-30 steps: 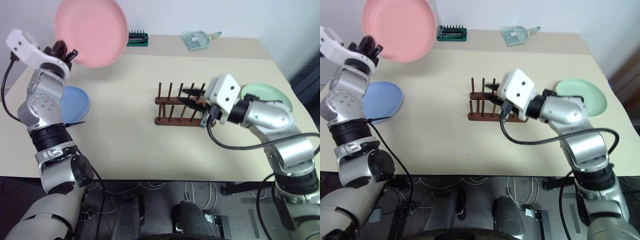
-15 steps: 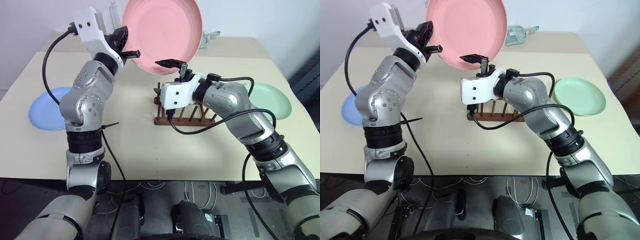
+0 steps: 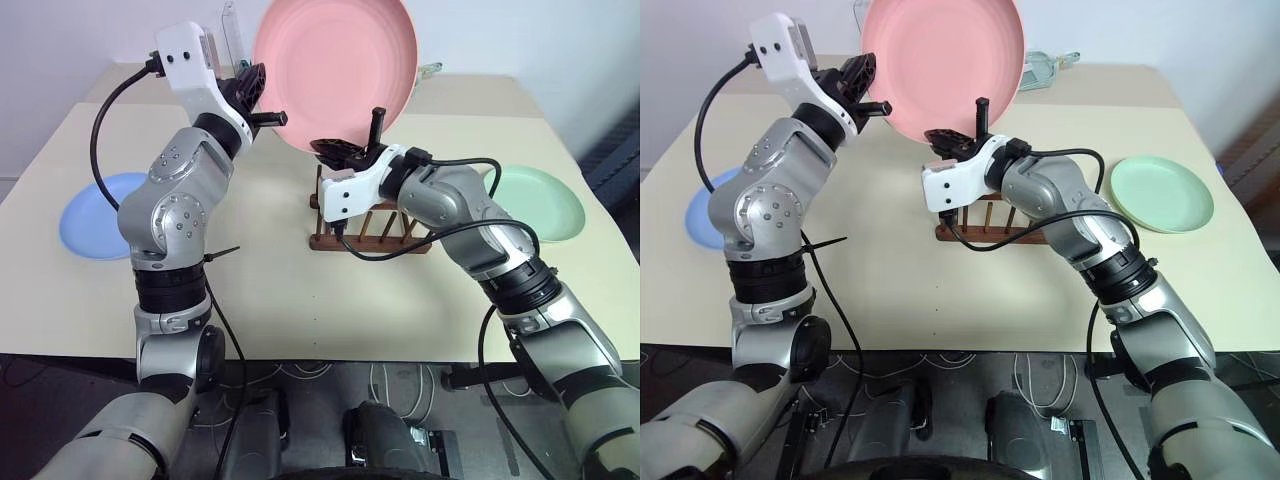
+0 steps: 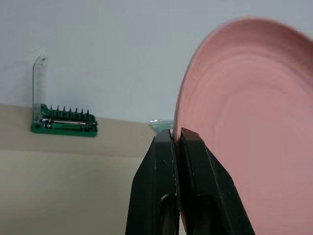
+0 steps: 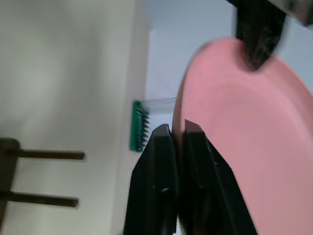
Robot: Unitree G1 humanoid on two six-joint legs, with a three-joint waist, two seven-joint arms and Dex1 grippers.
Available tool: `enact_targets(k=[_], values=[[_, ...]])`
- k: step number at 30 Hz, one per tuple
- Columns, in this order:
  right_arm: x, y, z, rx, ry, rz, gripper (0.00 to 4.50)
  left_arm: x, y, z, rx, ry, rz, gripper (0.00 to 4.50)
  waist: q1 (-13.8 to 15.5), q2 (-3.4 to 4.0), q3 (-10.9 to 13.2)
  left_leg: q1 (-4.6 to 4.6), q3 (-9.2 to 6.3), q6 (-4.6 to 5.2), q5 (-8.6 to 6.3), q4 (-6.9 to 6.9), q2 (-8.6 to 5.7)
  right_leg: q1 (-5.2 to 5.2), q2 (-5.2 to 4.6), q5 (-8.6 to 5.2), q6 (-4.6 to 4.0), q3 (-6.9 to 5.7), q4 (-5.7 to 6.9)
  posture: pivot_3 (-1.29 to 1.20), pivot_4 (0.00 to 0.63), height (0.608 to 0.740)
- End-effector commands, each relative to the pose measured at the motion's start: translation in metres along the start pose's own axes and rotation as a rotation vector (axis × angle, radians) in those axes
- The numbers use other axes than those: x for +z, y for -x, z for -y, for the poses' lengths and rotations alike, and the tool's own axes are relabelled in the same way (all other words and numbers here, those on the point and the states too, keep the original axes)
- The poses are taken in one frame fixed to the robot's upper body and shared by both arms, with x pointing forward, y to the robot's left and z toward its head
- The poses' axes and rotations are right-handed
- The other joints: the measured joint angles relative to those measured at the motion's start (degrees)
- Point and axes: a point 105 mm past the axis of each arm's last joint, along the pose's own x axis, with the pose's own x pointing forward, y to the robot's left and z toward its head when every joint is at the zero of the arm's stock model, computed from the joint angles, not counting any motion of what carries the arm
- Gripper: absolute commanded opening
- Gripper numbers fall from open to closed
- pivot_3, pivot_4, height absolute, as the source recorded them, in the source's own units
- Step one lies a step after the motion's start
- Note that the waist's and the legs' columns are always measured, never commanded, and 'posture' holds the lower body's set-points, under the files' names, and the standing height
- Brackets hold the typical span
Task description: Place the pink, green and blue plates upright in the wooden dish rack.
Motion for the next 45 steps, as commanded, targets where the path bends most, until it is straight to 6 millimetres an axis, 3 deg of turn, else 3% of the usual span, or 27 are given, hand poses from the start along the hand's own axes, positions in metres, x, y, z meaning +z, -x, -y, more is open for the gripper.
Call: enact_targets(k=[1, 2, 9, 13, 16, 18, 22, 25, 28, 33, 38, 45], values=[[-0.002, 0.002, 0.006, -0.022, 0.010, -0.010, 0.00, 0.021, 0.002, 0.018, -0.080, 0.032, 0.083, 0.65, 0.0, 0.00, 0.0, 0.00, 0.00, 0.00, 0.00, 0.00, 0.00, 0.00, 0.00, 0.00, 0.00, 0.00, 0.00, 0.00, 0.150, 0.732], [-0.002, 0.003, 0.007, -0.024, 0.010, -0.011, 0.00, 0.022, 0.002, 0.017, -0.079, 0.050, 0.091, 0.97, 0.0, 0.00, 0.0, 0.00, 0.00, 0.00, 0.00, -0.01, 0.00, 0.00, -0.01, 0.00, 0.00, 0.00, 0.00, 0.00, 0.150, 0.732], [-0.014, 0.009, 0.011, -0.046, 0.016, -0.052, 0.00, 0.058, 0.010, 0.003, -0.092, 0.303, 0.271, 4.40, -0.3, 0.01, 0.0, 0.02, 0.00, -0.01, 0.00, 0.00, 0.04, -0.01, 0.00, 0.00, 0.00, 0.01, 0.01, 0.00, 0.150, 0.732], [-0.025, 0.018, 0.016, -0.066, -0.001, -0.086, 0.00, 0.074, 0.015, -0.013, -0.073, 0.306, 0.334, 4.46, -0.2, 0.01, 0.0, 0.03, 0.00, -0.01, 0.01, 0.00, 0.04, 0.00, -0.01, 0.00, 0.00, 0.00, 0.01, 0.00, 0.150, 0.732], [-0.043, 0.036, 0.023, -0.094, -0.038, -0.138, 0.00, 0.088, 0.023, -0.030, -0.064, 0.259, 0.384, 4.46, 0.0, 0.00, 0.0, 0.02, 0.00, -0.01, 0.01, 0.00, 0.02, 0.00, 0.00, 0.00, 0.00, 0.00, 0.00, 0.00, 0.150, 0.732], [-0.053, 0.054, 0.034, -0.156, -0.143, -0.160, 0.00, 0.084, 0.026, -0.041, -0.069, 0.159, 0.350, 4.46, 0.0, 0.00, 0.0, 0.01, 0.00, 0.00, 0.00, -0.02, -0.01, 0.00, 0.02, 0.00, 0.00, 0.00, -0.02, 0.00, 0.150, 0.732], [-0.047, 0.087, 0.055, -0.261, -0.451, -0.074, 0.00, 0.048, 0.044, -0.039, -0.240, -0.076, 0.182, 4.46, 0.0, 0.02, 0.0, 0.02, 0.01, -0.01, 0.00, -0.09, -0.01, -0.01, 0.05, 0.00, 0.00, 0.00, -0.03, 0.00, 0.150, 0.732], [-0.032, 0.108, 0.065, -0.310, -0.712, 0.039, 0.00, -0.005, 0.064, -0.037, -0.388, -0.232, -0.038, 4.46, -0.3, 0.05, 0.0, 0.05, 0.02, -0.01, 0.00, -0.12, 0.03, -0.01, 0.08, 0.00, -0.01, 0.01, -0.02, 0.00, 0.150, 0.732], [-0.021, 0.120, 0.071, -0.355, -0.935, 0.135, 0.00, -0.043, 0.087, -0.033, -0.518, -0.256, -0.196, 4.46, -0.3, 0.05, 0.0, 0.09, 0.01, -0.02, -0.01, -0.19, 0.04, -0.02, 0.01, 0.00, -0.02, 0.02, -0.01, 0.00, 0.150, 0.732], [-0.006, 0.134, 0.073, -0.394, -1.268, 0.295, 0.00, -0.063, 0.113, -0.016, -0.702, -0.193, -0.310, 4.46, -0.2, 0.06, 0.0, 0.05, -0.03, 0.00, -0.03, -0.28, 0.04, -0.05, -0.09, 0.01, -0.06, 0.05, -0.02, 0.00, 0.150, 0.732], [-0.009, 0.143, 0.072, -0.493, -1.587, 0.411, 0.00, -0.093, 0.131, -0.006, -0.820, -0.256, -0.454, 4.46, -0.2, 0.22, 0.0, 0.07, -0.02, 0.04, -0.05, -0.35, 0.01, -0.04, -0.14, 0.01, -0.06, 0.06, -0.06, 0.00, 0.150, 0.732], [-0.012, 0.148, 0.068, -0.536, -1.795, 0.480, 0.00, -0.114, 0.136, 0.008, -0.882, -0.232, -0.488, 4.46, -0.3, 0.30, 0.0, 0.06, -0.01, 0.28, -0.18, -0.36, 0.00, -0.09, -0.13, 0.01, -0.06, 0.09, -0.05, 0.00, 0.150, 0.732]])
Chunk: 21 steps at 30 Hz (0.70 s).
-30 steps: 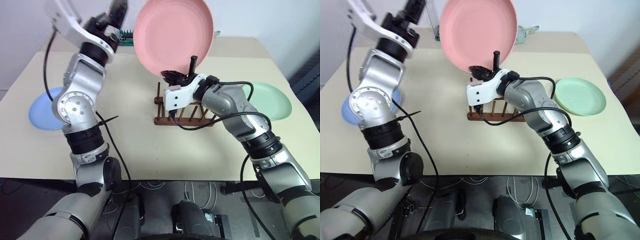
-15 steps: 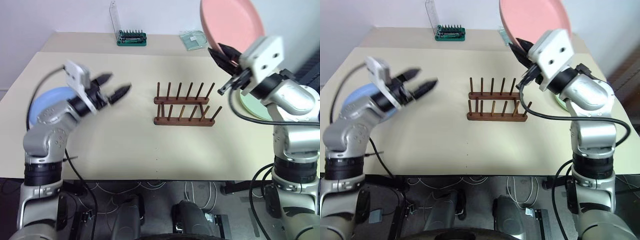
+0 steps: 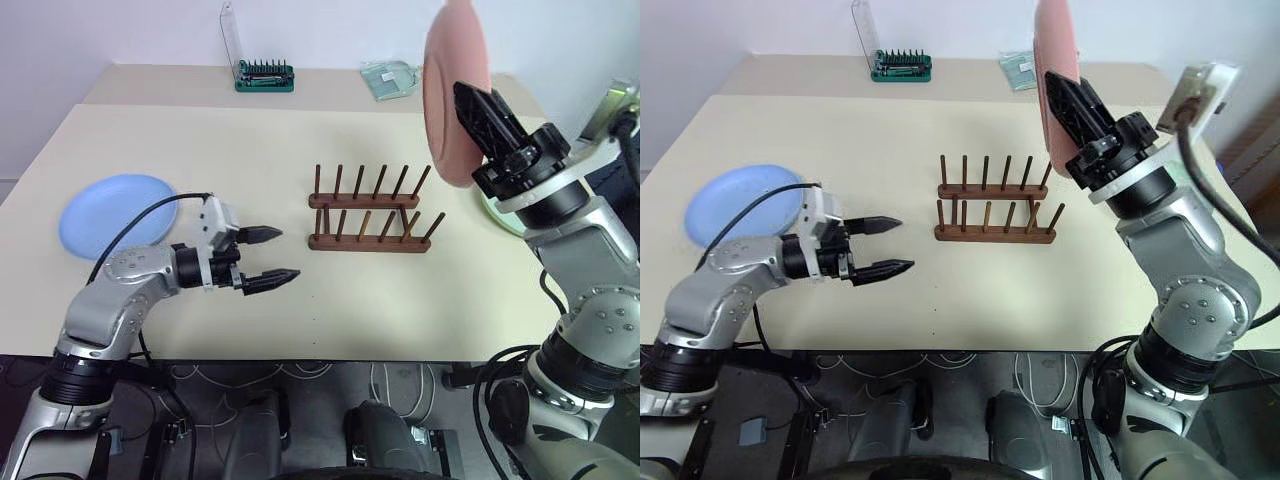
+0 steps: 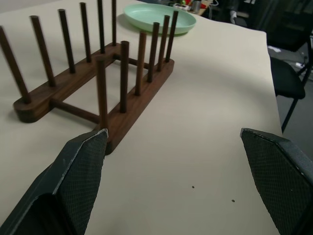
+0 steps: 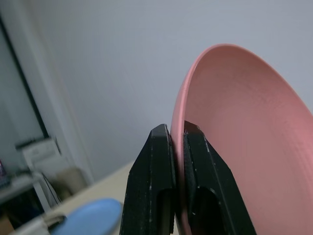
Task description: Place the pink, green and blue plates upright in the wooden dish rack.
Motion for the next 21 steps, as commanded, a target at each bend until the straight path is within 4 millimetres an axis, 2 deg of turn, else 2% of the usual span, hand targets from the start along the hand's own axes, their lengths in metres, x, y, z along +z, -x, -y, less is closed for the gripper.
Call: enact_targets(k=[1, 5, 21], values=[[0.007, 0.002, -0.010, 0.035, -0.047, 0.042, 0.00, 0.004, -0.008, 0.009, -0.042, -0.022, 0.026, 4.46, 0.0, 0.03, 0.0, 0.00, 0.00, 0.00, 0.00, 0.00, 0.00, 0.00, 0.01, 0.00, 0.00, 0.00, 0.00, 0.00, 0.150, 0.732], [0.003, 0.005, -0.003, 0.003, -0.116, 0.043, 0.00, 0.002, -0.016, 0.009, -0.045, -0.013, 0.043, 4.46, 0.0, 0.03, 0.0, -0.01, 0.00, 0.02, 0.00, 0.00, 0.00, 0.00, 0.01, 0.00, 0.00, 0.00, 0.00, 0.00, 0.150, 0.732], [-0.019, 0.015, 0.039, -0.136, -0.244, 0.013, 0.00, 0.001, -0.021, 0.011, -0.057, -0.033, 0.076, 4.46, 0.0, 0.09, 0.0, -0.01, 0.00, 0.04, -0.02, 0.00, 0.01, -0.01, 0.03, 0.00, 0.00, 0.01, 0.00, 0.00, 0.150, 0.732]])
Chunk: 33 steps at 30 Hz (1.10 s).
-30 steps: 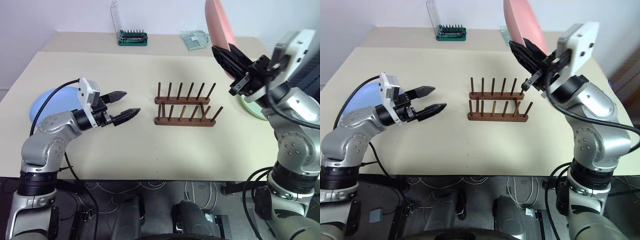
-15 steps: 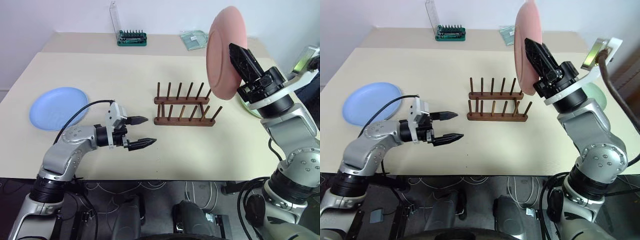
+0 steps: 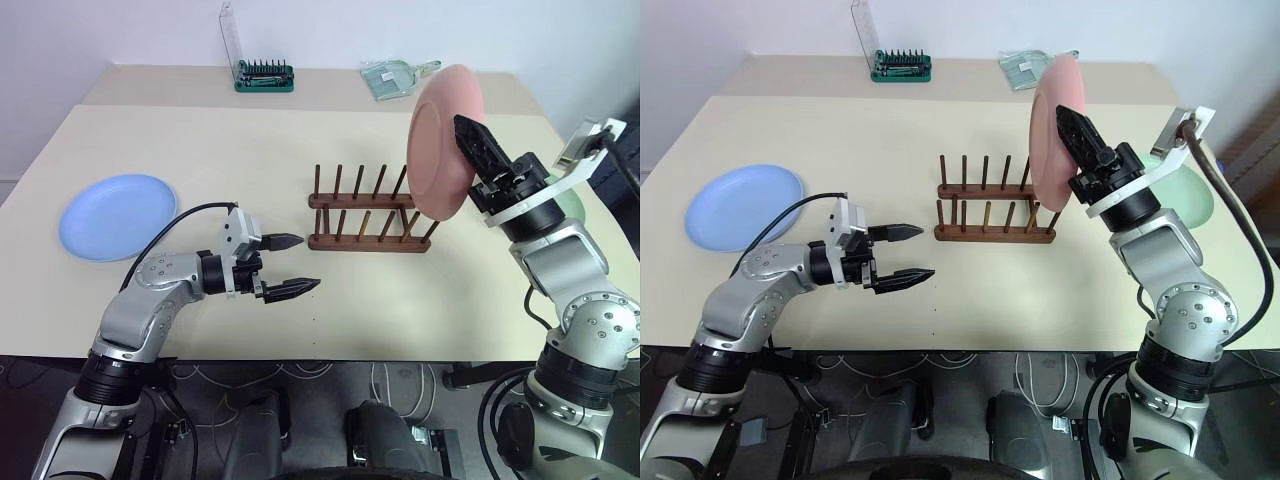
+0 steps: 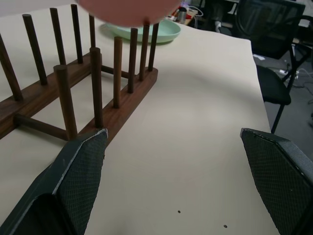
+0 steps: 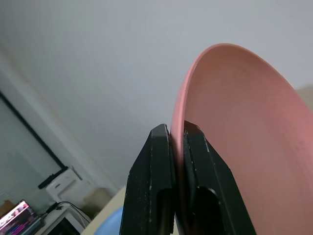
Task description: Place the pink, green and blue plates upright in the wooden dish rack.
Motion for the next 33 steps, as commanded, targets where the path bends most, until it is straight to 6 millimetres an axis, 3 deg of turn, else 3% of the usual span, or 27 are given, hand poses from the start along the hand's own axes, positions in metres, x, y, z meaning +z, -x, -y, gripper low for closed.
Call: enact_targets(k=[1, 19, 22, 27, 33], values=[[0.009, 0.002, 0.001, 0.010, -0.001, 0.041, 0.00, 0.007, 0.000, 0.001, -0.005, -0.037, 0.025, 4.46, 0.0, 0.01, 0.0, 0.00, 0.00, 0.00, 0.00, 0.00, 0.00, 0.00, 0.00, 0.00, 0.00, 0.00, 0.00, 0.00, 0.150, 0.732], [-0.006, 0.007, 0.034, -0.119, -0.138, 0.037, 0.00, 0.002, 0.000, -0.003, 0.002, -0.037, 0.034, 4.46, 0.0, 0.08, 0.0, -0.01, 0.00, 0.03, -0.02, 0.00, 0.00, -0.01, 0.00, 0.00, 0.00, 0.00, 0.00, 0.00, 0.150, 0.732], [-0.006, 0.008, 0.036, -0.131, -0.142, 0.041, 0.95, 0.001, 0.000, -0.004, 0.003, -0.035, 0.035, 4.50, 0.0, 0.09, 0.0, -0.01, 0.00, 0.03, -0.02, 0.00, 0.00, -0.01, 0.00, 0.00, 0.00, 0.00, 0.00, 0.00, 0.150, 0.732], [0.002, 0.007, 0.040, -0.165, -0.088, 0.072, 3.34, 0.000, 0.000, -0.004, 0.006, -0.032, 0.037, 4.50, 0.0, 0.10, 0.0, -0.01, 0.00, 0.03, -0.02, 0.00, 0.00, -0.01, 0.00, 0.00, 0.00, 0.00, 0.00, 0.00, 0.150, 0.732], [0.038, 0.005, 0.039, -0.181, 0.117, 0.159, 3.34, 0.000, 0.002, -0.006, 0.027, -0.032, 0.044, 4.50, 0.0, 0.20, 0.1, -0.01, 0.00, 0.03, -0.02, 0.00, 0.00, -0.02, 0.00, 0.00, 0.00, 0.00, 0.00, 0.00, 0.150, 0.732]])
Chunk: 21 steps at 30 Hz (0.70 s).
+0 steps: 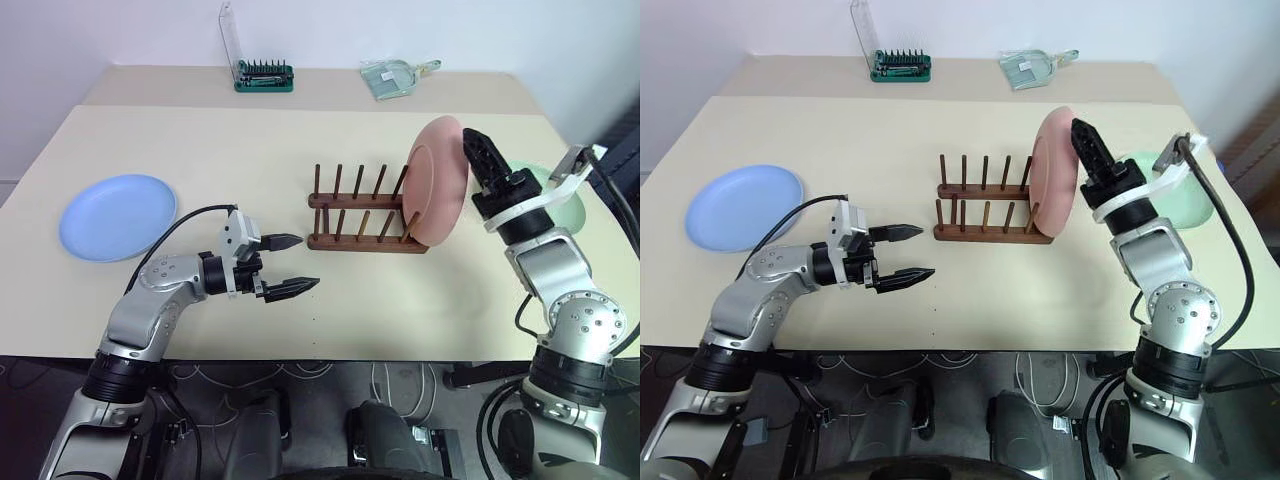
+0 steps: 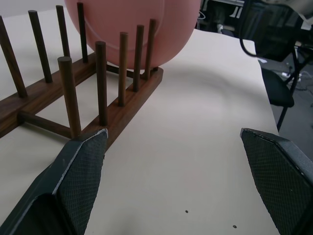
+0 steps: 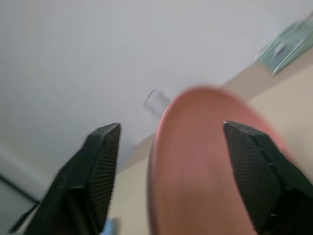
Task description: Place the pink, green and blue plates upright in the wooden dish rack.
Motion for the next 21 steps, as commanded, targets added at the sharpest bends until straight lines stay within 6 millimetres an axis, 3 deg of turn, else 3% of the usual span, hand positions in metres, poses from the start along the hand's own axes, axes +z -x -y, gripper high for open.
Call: enact_targets(k=[1, 5, 8, 12, 16, 21], values=[[0.039, 0.000, -0.013, 0.046, 0.149, 0.111, 3.34, 0.007, 0.002, -0.002, 0.020, -0.034, 0.029, 4.50, 0.1, 0.07, 0.0, -0.01, 0.00, 0.00, 0.00, 0.00, -0.01, 0.00, -0.01, 0.00, 0.00, 0.00, 0.00, 0.00, 0.150, 0.732], [0.066, 0.007, -0.020, 0.072, 0.347, 0.125, 3.34, 0.008, 0.004, -0.006, 0.048, -0.033, 0.041, 4.50, 0.2, 0.09, 0.1, -0.02, 0.01, 0.00, 0.00, 0.00, -0.01, 0.00, -0.01, 0.00, 0.00, 0.00, -0.04, 0.00, 0.150, 0.732], [0.074, 0.018, -0.009, 0.034, 0.572, 0.043, 3.34, 0.010, 0.004, -0.008, 0.059, -0.037, 0.046, 4.50, 0.3, 0.12, 0.1, -0.05, 0.02, 0.01, 0.00, 0.01, -0.02, 0.00, -0.02, 0.00, 0.01, -0.01, -0.06, 0.00, 0.150, 0.732], [0.078, 0.043, 0.045, -0.175, 0.884, -0.191, 3.34, 0.009, 0.003, -0.005, 0.027, -0.033, 0.037, 4.50, 0.4, 0.15, 0.1, -0.05, 0.02, 0.03, -0.02, 0.02, -0.02, 0.04, -0.01, 0.00, 0.01, -0.02, -0.12, 0.00, 0.150, 0.732], [0.047, 0.074, 0.099, -0.253, 1.215, -0.589, 3.34, 0.012, -0.004, 0.003, -0.030, -0.044, 0.036, 4.50, 0.0, 0.20, 0.0, 0.03, 0.07, 0.03, -0.01, 0.02, -0.01, 0.06, 0.02, 0.00, 0.02, -0.01, -0.12, 0.00, 0.150, 0.732], [0.033, 0.076, 0.132, -0.275, 1.345, -0.716, 3.34, 0.016, -0.015, 0.009, -0.082, -0.065, 0.040, 4.50, -0.2, 0.37, 0.1, 0.11, 0.14, -0.20, 0.13, 0.06, 0.02, 0.06, 0.07, 0.00, 0.02, 0.05, -0.08, 0.00, 0.150, 0.732]])
